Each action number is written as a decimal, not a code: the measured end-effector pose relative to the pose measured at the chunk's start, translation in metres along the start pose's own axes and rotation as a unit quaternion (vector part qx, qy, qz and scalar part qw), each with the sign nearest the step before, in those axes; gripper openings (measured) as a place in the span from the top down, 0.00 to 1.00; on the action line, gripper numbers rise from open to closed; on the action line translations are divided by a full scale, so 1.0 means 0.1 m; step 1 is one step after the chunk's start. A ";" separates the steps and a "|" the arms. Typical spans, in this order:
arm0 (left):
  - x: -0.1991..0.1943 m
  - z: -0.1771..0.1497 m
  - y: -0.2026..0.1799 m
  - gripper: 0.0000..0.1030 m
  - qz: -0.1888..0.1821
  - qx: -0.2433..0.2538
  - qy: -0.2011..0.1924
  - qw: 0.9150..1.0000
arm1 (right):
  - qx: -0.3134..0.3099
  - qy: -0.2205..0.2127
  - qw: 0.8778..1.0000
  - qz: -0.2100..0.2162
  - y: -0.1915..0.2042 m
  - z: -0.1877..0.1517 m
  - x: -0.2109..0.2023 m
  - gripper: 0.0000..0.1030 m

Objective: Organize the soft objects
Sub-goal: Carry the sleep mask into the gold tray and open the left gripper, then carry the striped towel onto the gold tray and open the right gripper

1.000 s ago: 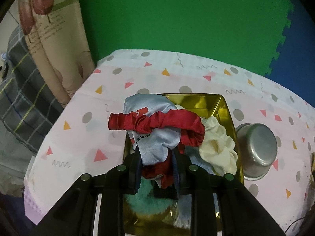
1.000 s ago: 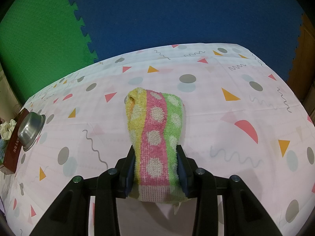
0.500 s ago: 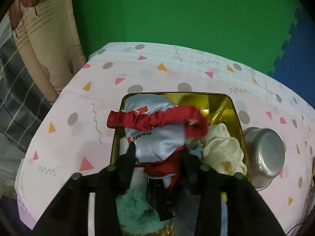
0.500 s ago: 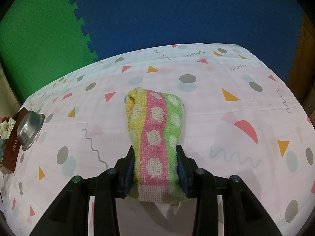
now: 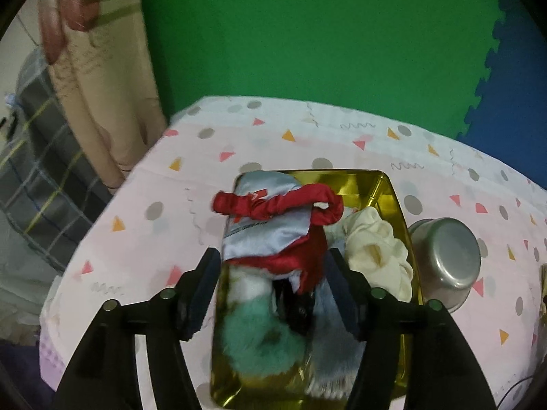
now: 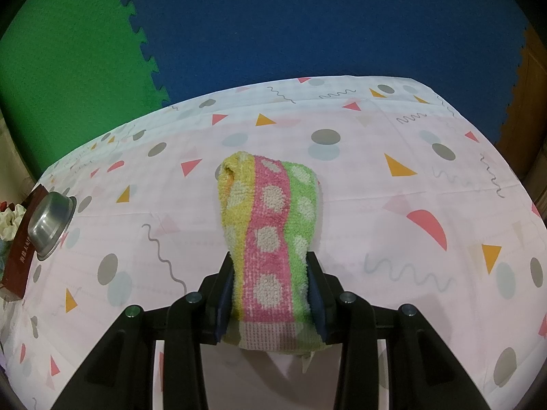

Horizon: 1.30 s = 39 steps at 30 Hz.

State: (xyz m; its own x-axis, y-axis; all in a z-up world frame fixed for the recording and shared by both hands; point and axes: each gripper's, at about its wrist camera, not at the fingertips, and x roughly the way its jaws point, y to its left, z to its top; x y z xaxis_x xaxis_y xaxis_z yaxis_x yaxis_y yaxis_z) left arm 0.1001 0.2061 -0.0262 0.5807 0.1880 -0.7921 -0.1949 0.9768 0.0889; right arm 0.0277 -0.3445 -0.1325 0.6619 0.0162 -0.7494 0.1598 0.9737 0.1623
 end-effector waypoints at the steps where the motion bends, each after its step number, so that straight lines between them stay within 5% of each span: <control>1: -0.07 -0.05 0.00 0.37 0.005 -0.001 -0.008 1.000 | -0.001 0.000 1.000 -0.001 0.00 0.00 0.00 0.63; 11: -0.41 -0.50 0.02 0.31 0.056 0.014 -0.042 0.997 | 0.001 0.001 1.000 -0.012 0.02 0.01 -0.02 0.62; 22: -0.38 -0.81 0.14 0.31 0.067 -0.038 -0.036 0.996 | -0.024 0.003 0.999 -0.028 0.23 0.04 -0.14 0.67; 39: -0.35 -0.95 0.30 0.27 0.087 -0.065 -0.034 0.994 | -0.101 -0.016 0.993 0.059 1.30 0.21 -0.48 0.67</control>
State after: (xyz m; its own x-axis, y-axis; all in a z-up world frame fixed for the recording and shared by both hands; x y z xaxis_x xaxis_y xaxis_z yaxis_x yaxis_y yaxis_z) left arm -0.0011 0.2193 -0.0527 0.5810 0.3640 -0.7280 -0.3944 0.9083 0.1394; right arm 0.0316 -0.2238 -0.0621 0.6906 0.1286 -0.7117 -0.0681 0.9913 0.1130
